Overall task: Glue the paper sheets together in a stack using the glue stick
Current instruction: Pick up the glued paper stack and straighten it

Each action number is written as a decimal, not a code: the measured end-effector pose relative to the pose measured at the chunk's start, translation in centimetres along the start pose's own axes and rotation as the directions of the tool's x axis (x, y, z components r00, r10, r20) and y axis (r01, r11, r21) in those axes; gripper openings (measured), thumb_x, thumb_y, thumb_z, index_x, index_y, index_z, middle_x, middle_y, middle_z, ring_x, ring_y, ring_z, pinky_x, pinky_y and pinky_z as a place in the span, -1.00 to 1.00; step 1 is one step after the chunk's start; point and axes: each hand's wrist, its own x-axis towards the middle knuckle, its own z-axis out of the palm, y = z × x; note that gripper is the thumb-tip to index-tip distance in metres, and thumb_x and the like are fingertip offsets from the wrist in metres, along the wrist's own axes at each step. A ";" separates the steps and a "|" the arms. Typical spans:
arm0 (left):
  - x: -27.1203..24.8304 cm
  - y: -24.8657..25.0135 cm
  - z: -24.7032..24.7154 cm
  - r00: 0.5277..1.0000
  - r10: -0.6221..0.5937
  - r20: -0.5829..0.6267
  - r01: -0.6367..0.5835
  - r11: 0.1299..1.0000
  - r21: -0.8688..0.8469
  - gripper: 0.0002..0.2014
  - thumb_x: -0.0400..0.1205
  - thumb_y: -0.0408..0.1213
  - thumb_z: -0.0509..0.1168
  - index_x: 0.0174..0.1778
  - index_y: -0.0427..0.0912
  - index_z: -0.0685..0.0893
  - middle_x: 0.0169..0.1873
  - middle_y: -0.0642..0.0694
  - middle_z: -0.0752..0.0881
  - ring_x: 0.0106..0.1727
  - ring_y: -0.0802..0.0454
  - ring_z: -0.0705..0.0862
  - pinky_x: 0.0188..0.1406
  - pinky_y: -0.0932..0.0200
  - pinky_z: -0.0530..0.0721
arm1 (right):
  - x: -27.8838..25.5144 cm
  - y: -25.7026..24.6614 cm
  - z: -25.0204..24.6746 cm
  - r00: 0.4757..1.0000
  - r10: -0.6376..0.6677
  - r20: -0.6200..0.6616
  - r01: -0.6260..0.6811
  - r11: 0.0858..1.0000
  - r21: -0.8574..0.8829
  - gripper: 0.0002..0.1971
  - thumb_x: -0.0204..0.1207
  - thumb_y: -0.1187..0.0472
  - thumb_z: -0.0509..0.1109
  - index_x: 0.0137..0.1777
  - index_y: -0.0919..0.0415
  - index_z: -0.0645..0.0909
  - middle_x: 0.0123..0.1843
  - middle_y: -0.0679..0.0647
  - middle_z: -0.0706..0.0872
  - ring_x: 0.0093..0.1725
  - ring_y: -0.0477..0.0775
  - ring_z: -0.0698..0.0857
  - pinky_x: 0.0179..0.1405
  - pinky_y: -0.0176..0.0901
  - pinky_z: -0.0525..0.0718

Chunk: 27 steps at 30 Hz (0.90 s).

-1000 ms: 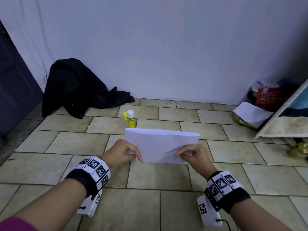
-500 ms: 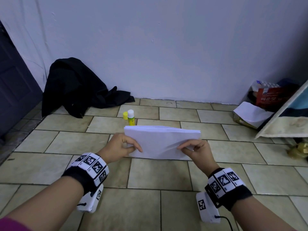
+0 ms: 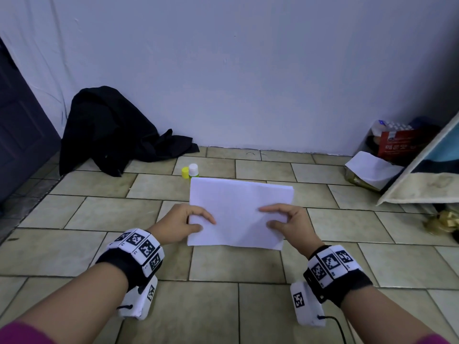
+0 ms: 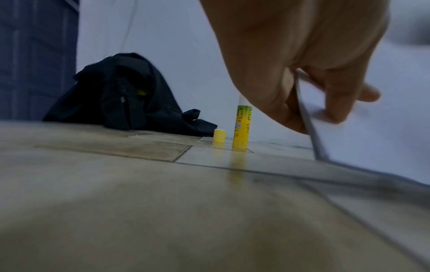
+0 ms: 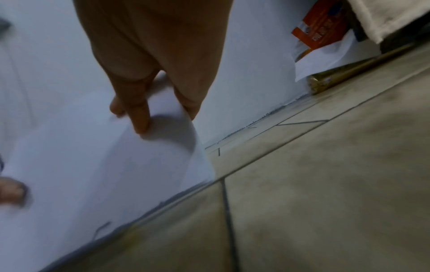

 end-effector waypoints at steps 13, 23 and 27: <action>-0.7 -0.1 -1.0 0.979 -0.136 0.151 0.182 0.918 -0.352 -0.67 0.44 -0.57 0.37 -0.04 -0.07 0.81 0.12 -0.01 0.77 0.14 0.06 0.74 0.05 0.19 0.70 | 0.2 -1.1 -0.2 0.970 0.214 0.116 -0.234 0.949 0.209 -0.54 0.37 0.65 0.39 0.06 0.10 0.76 0.07 0.02 0.76 -0.10 0.00 0.75 -0.29 -0.21 0.71; -0.7 -0.7 -0.9 0.997 0.018 -0.080 -0.027 0.994 -0.111 -0.49 0.49 -0.67 0.36 -0.31 0.16 0.83 -0.13 0.19 0.80 0.02 0.25 0.71 0.03 0.41 0.57 | 0.2 -0.3 0.4 0.998 -0.062 -0.021 0.063 0.993 0.101 -0.46 0.36 0.69 0.39 -0.33 -0.06 0.83 -0.21 -0.20 0.81 -0.12 -0.19 0.71 -0.10 -0.40 0.64; -1.2 -1.2 -0.9 0.997 0.053 -0.056 -0.056 0.996 -0.063 -0.55 0.36 -0.62 0.51 -0.35 0.16 0.83 -0.09 0.23 0.75 0.07 0.25 0.68 0.08 0.46 0.55 | -0.4 -0.2 0.6 0.996 -0.087 -0.002 0.087 0.994 -0.060 -0.59 0.33 0.67 0.42 -0.25 0.10 0.81 -0.18 -0.14 0.79 -0.13 -0.30 0.66 -0.15 -0.54 0.57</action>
